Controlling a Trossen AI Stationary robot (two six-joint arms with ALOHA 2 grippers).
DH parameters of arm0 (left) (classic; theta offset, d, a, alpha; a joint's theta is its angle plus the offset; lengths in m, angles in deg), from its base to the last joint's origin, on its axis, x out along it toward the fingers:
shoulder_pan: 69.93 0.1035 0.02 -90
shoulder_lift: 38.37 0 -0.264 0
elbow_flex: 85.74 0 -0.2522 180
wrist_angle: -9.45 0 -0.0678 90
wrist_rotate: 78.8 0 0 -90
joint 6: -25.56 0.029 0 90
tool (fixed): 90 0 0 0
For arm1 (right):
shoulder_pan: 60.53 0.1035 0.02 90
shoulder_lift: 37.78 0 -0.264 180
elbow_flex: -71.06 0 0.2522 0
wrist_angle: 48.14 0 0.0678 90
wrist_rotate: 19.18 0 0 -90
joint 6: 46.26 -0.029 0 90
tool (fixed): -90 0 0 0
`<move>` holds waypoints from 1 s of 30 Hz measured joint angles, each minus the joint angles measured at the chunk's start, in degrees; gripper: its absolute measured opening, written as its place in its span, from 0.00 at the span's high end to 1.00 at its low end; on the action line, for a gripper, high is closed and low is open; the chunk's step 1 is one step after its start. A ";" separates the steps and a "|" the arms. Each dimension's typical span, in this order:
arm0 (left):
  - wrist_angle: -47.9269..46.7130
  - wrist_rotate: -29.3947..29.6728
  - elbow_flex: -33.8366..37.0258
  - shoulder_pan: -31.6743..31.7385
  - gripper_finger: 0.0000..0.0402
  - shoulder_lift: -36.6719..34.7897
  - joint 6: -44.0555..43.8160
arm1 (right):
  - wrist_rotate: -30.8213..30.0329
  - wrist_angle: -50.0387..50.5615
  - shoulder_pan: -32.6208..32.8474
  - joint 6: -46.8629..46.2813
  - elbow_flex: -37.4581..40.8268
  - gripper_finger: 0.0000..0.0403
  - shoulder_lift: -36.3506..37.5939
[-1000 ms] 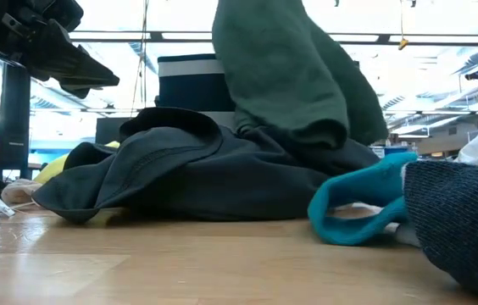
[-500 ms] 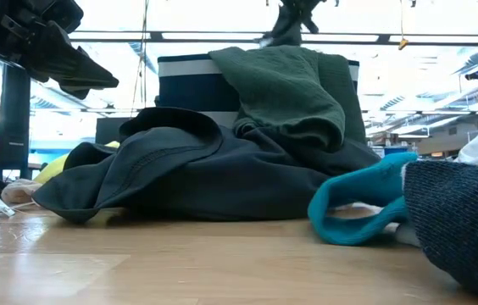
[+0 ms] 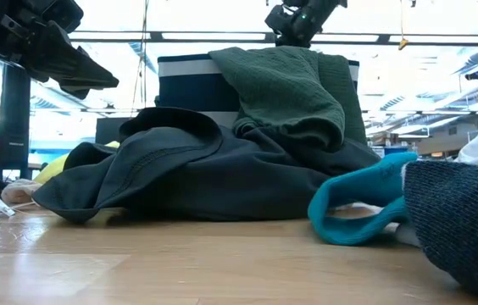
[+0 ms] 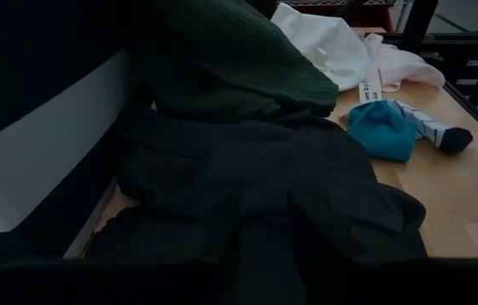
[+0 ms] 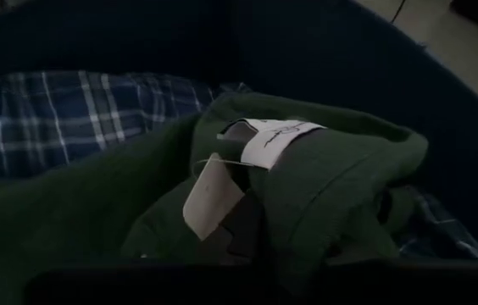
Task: Sort clothes
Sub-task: Put the green jacket into the blue laundry bin
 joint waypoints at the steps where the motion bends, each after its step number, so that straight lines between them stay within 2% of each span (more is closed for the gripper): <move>1: 0.01 0.00 0.00 0.00 0.75 0.00 0.01 | -0.01 0.10 0.13 0.34 0.09 0.90 0.00; 9: 0.00 0.00 0.00 0.01 0.75 0.00 0.02 | -0.01 0.08 1.93 -0.45 0.09 0.73 0.00; 14: 0.00 0.00 0.00 0.01 0.75 0.00 0.02 | -0.01 -0.02 2.81 -0.45 0.09 0.65 0.00; 24: 0.00 0.00 0.00 0.00 0.75 0.00 0.04 | -0.30 -0.12 3.06 0.46 0.09 0.63 0.15; 30: 0.01 0.00 0.00 0.01 0.75 0.00 0.03 | -5.01 -0.16 3.01 3.92 0.07 0.62 2.93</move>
